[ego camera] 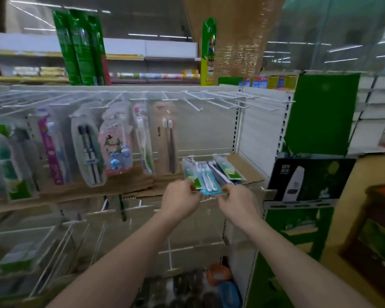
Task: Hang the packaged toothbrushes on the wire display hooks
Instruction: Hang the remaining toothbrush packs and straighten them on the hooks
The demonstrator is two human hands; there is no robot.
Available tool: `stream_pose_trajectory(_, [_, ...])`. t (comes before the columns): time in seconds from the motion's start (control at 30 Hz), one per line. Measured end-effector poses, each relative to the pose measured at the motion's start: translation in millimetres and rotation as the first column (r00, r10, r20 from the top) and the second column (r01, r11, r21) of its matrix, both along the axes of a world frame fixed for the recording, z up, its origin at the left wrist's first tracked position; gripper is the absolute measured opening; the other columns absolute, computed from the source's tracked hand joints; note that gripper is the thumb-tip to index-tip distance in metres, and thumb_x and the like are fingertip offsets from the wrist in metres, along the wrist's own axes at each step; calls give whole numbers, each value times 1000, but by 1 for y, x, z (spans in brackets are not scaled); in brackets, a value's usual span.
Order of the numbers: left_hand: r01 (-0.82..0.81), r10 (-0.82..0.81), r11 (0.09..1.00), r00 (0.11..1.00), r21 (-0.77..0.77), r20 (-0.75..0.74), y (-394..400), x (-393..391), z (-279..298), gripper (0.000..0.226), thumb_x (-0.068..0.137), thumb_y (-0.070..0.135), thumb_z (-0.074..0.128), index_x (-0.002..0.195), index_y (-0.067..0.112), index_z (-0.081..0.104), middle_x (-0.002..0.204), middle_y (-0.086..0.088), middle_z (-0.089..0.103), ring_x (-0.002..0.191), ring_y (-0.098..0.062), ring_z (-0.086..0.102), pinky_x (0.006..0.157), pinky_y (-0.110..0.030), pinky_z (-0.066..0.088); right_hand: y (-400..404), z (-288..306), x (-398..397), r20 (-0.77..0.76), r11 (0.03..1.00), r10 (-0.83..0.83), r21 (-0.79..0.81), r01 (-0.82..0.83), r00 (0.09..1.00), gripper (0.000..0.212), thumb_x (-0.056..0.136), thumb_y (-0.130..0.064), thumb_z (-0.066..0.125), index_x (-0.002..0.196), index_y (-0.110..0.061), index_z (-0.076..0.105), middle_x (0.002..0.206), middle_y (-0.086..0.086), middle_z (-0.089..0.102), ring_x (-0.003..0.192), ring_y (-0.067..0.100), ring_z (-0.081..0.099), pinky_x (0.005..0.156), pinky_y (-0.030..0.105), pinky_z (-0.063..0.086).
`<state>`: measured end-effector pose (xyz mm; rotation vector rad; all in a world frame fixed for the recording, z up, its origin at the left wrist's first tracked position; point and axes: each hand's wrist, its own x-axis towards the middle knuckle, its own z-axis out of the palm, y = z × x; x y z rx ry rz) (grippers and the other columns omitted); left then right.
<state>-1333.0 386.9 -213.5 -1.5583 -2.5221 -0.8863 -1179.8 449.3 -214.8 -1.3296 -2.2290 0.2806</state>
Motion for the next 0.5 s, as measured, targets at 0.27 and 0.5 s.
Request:
stream_pose_trajectory(0.27, [-68, 67, 997, 997, -21, -41, 73, 1, -9, 38, 90, 46, 62, 117, 20, 68, 116, -8, 67, 110, -29, 60, 90, -37, 52, 78, 4, -5, -23, 999, 21, 35, -20, 1000, 29, 96, -37, 59, 112, -16, 70, 105, 7, 68, 95, 27, 61, 68, 31, 40])
stream_pose_trajectory(0.5, [-194, 188, 974, 980, -118, -60, 125, -9, -11, 46, 93, 50, 59, 130, 22, 61, 125, -10, 66, 115, -31, 61, 94, -40, 54, 129, 3, -22, -54, 1000, -19, -5, 19, 998, 35, 95, -40, 57, 118, -16, 68, 112, 11, 64, 105, 30, 57, 84, 35, 46])
